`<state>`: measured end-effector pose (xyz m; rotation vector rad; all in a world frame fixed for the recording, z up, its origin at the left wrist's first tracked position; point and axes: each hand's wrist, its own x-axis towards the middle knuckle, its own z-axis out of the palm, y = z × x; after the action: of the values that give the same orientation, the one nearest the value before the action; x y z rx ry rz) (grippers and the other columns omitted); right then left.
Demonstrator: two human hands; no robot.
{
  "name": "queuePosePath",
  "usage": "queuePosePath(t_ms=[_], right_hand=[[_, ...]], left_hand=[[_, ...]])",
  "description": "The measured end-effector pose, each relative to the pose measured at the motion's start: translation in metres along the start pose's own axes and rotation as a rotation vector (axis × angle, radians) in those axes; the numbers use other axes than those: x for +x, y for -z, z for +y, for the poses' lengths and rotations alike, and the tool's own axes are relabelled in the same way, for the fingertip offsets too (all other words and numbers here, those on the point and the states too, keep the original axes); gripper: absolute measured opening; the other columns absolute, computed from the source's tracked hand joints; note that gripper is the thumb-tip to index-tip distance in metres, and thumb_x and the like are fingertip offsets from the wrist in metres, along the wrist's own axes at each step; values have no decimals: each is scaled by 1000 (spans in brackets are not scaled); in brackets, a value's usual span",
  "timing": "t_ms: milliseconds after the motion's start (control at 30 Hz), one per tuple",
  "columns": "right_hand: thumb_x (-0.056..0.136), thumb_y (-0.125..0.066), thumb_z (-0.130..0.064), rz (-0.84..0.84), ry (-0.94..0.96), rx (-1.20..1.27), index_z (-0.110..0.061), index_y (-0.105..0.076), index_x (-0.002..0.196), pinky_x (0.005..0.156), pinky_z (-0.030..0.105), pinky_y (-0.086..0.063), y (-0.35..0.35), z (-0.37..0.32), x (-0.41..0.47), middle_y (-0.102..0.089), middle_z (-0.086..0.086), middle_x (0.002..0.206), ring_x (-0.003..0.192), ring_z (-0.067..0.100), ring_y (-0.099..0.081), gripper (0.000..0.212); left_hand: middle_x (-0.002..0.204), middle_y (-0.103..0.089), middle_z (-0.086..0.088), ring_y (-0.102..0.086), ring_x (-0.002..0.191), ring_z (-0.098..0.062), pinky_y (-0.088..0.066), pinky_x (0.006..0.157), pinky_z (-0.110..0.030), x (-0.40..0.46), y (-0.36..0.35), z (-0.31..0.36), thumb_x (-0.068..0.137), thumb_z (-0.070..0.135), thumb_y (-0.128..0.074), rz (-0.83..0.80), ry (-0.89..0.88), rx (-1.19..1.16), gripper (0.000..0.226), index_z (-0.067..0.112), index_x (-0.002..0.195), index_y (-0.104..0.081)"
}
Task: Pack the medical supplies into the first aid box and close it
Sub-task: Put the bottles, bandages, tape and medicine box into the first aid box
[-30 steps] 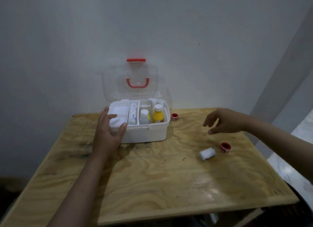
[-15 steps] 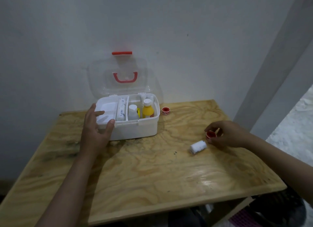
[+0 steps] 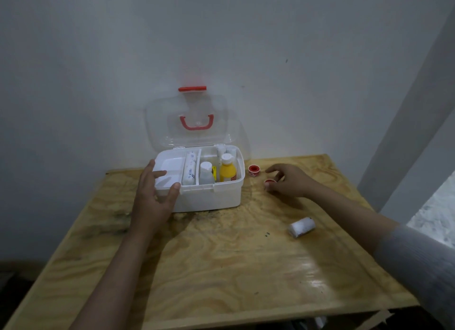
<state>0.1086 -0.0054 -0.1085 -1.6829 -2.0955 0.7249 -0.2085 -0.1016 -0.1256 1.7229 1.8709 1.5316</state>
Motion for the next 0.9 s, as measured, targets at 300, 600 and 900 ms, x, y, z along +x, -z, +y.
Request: queuePosePath(t_ms=[300,600,900], right_hand=[[83,-60,-6,-169,-110,189,-17,-59,117,61,30,-58,2,-20,38,-68,9,78,62,17,-67,36],[81,-66,-4,-207,-138,168,-5,-64,98,47,24,-55,0,-26,50,-69,15,71,50,16,-67,17],[80,-69,-7,-111,2,157,-1,-67,101,52,25,-58,28,-40,33,-69,14,74,57,19,-66,22]], left_hand=[[129,-39,16,-33,120,-2,-36,91,-23,-1,-1,3,84,27,-64,11,19,-7,64,18,141,-36],[150,-33,8,-35,132,-13,-44,97,-36,0,-1,-3,85,34,-64,-2,-24,-7,40,43,115,-39],[134,-27,34,-28,124,6,-37,97,-26,1,-1,-6,84,31,-64,-1,-10,-17,43,19,123,-49]])
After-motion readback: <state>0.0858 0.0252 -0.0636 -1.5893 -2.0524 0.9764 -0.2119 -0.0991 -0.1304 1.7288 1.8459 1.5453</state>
